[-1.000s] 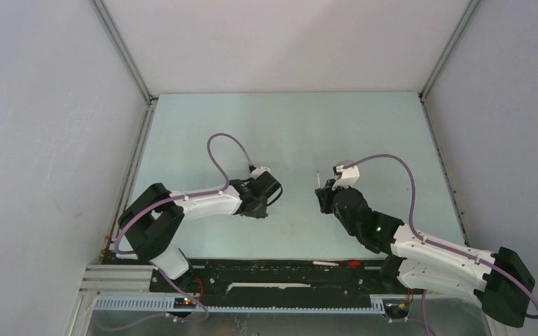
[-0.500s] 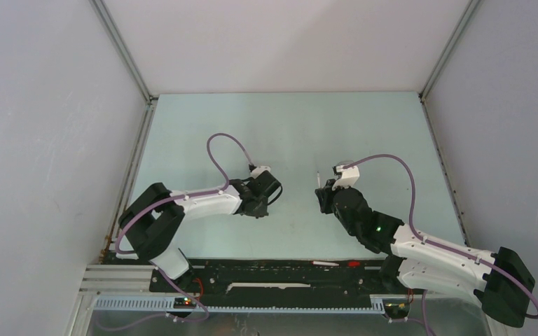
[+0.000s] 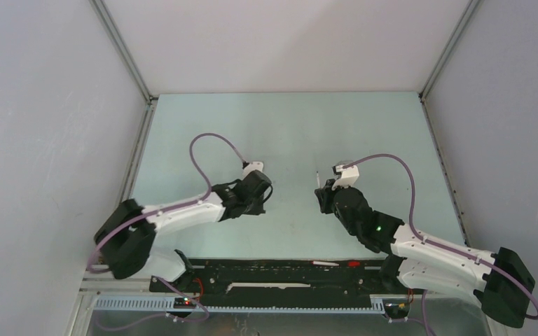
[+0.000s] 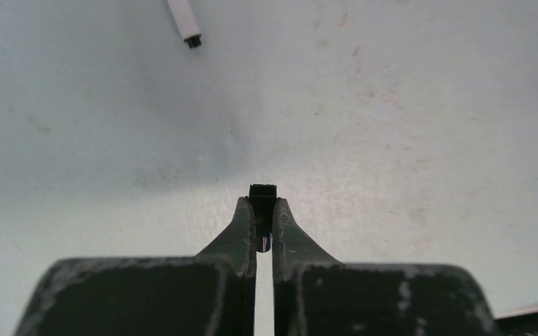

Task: Insert the pens into the pen caps

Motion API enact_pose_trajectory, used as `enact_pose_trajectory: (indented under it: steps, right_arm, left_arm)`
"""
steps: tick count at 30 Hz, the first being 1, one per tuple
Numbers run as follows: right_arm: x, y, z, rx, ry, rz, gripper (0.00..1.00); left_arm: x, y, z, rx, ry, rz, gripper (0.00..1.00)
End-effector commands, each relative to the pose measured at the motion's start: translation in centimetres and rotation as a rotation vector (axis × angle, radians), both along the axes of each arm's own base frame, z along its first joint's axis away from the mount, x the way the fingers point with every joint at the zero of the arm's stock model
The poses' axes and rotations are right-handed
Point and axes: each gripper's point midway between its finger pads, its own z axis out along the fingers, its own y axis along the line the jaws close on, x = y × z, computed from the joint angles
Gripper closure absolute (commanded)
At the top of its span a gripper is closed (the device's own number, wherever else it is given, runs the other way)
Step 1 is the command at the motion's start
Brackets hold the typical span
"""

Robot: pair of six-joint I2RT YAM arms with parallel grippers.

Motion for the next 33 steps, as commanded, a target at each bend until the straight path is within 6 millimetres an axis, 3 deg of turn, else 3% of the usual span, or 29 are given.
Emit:
enact_pose_trajectory:
  steps: [1,10,16,22,28,33]
  right_arm:
    - [-0.3,1.1,2.8,0.066,-0.067,0.050,1.00]
    - [-4.3,4.3,8.9,0.171,-0.255,0.236,1.00]
    - [-6.6,5.5,12.5,0.296,-0.319,0.315,1.00]
    - [-8.4,6.5,14.6,0.384,-0.345,0.380,1.00]
    - [-10.2,8.0,16.4,0.446,-0.380,0.462,1.00]
    - [-11.7,9.8,16.9,0.459,-0.384,0.534,1.00]
  left_arm:
    - [1.2,-0.2,4.9,-0.163,-0.163,0.036,1.00]
    - [-0.1,0.1,12.9,-0.478,-0.387,0.014,1.00]
    - [-2.4,-0.7,18.7,-0.733,-0.471,-0.079,1.00]
    - [-5.3,-0.3,25.1,-1.013,-0.616,-0.176,1.00]
    - [-7.0,0.9,28.2,-1.197,-0.714,-0.195,1.00]
    - [-8.5,0.7,30.0,-1.342,-0.748,-0.265,1.00]
